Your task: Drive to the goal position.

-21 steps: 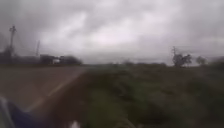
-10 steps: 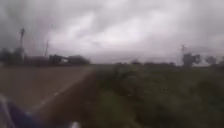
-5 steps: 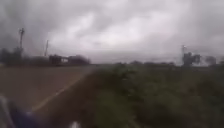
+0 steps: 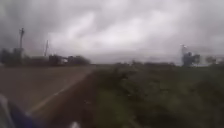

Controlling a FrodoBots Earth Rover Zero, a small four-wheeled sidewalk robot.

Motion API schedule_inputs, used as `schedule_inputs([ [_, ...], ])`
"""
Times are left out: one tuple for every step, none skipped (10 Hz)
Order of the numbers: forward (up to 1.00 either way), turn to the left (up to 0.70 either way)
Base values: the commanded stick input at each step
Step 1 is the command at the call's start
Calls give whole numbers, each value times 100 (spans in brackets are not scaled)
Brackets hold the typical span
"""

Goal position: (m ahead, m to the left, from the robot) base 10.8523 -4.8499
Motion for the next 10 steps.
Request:
schedule_inputs([
  [0,18],
  [0,49],
  [0,70],
  [0,70],
  [0,70],
  [0,70],
  [0,70],
  [0,70],
  [0,70],
  [0,70],
])
